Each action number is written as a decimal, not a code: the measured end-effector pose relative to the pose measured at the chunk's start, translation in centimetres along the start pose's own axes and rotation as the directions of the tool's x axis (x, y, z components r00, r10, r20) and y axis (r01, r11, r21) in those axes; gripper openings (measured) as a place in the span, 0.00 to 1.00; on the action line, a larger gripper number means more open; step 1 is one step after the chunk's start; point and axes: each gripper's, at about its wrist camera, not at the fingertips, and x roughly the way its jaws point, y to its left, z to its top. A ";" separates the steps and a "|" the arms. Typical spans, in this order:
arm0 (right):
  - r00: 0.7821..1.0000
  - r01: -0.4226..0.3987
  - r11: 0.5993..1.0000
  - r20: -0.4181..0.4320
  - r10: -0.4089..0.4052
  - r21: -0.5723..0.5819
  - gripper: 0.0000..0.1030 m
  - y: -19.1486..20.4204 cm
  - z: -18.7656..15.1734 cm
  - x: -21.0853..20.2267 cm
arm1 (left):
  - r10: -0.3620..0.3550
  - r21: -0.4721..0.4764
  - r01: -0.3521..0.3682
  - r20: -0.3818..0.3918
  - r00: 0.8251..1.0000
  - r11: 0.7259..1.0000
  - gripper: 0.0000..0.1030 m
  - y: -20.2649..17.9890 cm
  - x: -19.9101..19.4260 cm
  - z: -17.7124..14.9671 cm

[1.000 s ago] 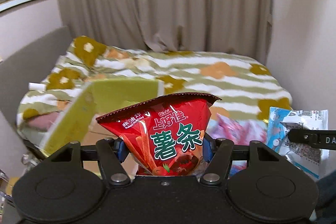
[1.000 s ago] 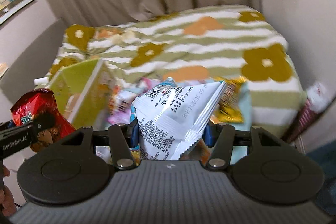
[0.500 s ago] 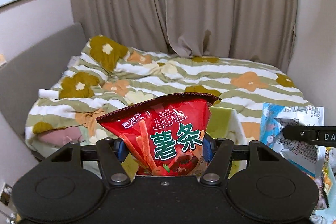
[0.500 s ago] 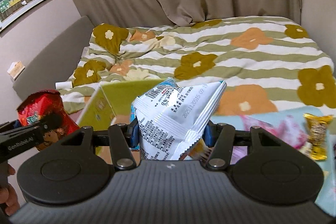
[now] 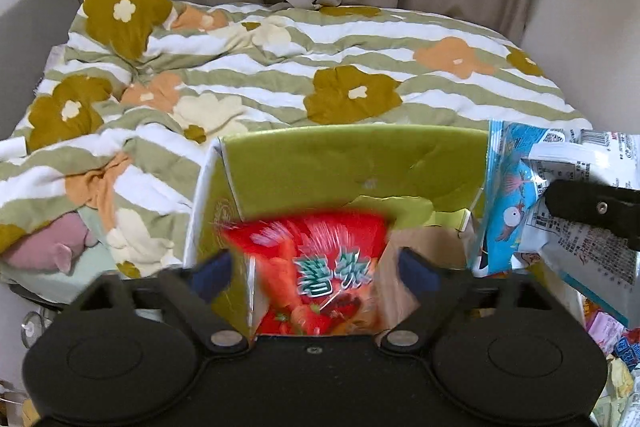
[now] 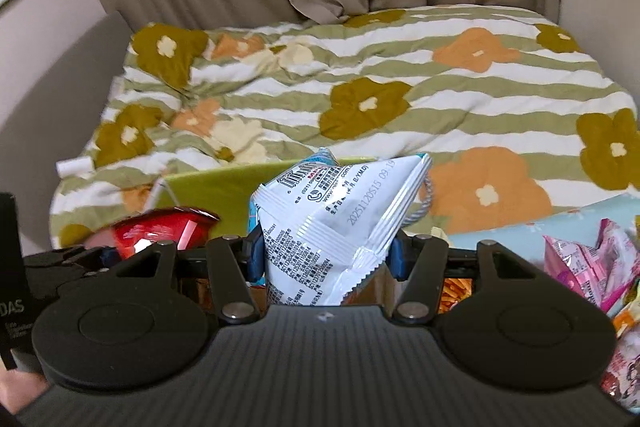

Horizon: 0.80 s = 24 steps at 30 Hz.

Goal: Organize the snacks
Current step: 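Lift the red bag into the box with the left gripper while the right carries the white bag, then release the white bag into the box with the right gripper and withdraw both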

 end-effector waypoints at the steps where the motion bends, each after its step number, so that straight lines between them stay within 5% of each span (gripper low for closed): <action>1: 1.000 0.006 1.000 -0.006 -0.006 -0.002 0.69 0.0 0.0 0.3 | -0.006 -0.005 0.006 0.009 1.000 1.000 0.95 0.3 -0.2 0.0; 7: 1.000 0.006 0.999 -0.016 -0.007 -0.033 0.69 0.4 -0.4 1.2 | -0.019 -0.045 0.021 0.035 0.999 0.999 0.95 1.4 -1.8 -0.5; 22: 0.997 -0.050 0.998 -0.066 0.048 -0.037 0.71 2.3 0.5 4.9 | 0.090 -0.157 -0.076 0.085 0.992 0.985 0.97 2.3 -6.0 -2.8; 23: 0.996 -0.057 0.998 -0.065 0.054 -0.037 0.75 2.4 0.5 5.3 | 0.092 -0.162 -0.078 0.083 0.992 0.984 0.97 2.3 -5.9 -2.9; 24: 0.996 -0.065 0.997 -0.066 0.063 -0.037 0.90 2.4 0.5 5.7 | 0.093 -0.166 -0.078 0.080 0.992 0.983 0.97 2.2 -5.9 -3.0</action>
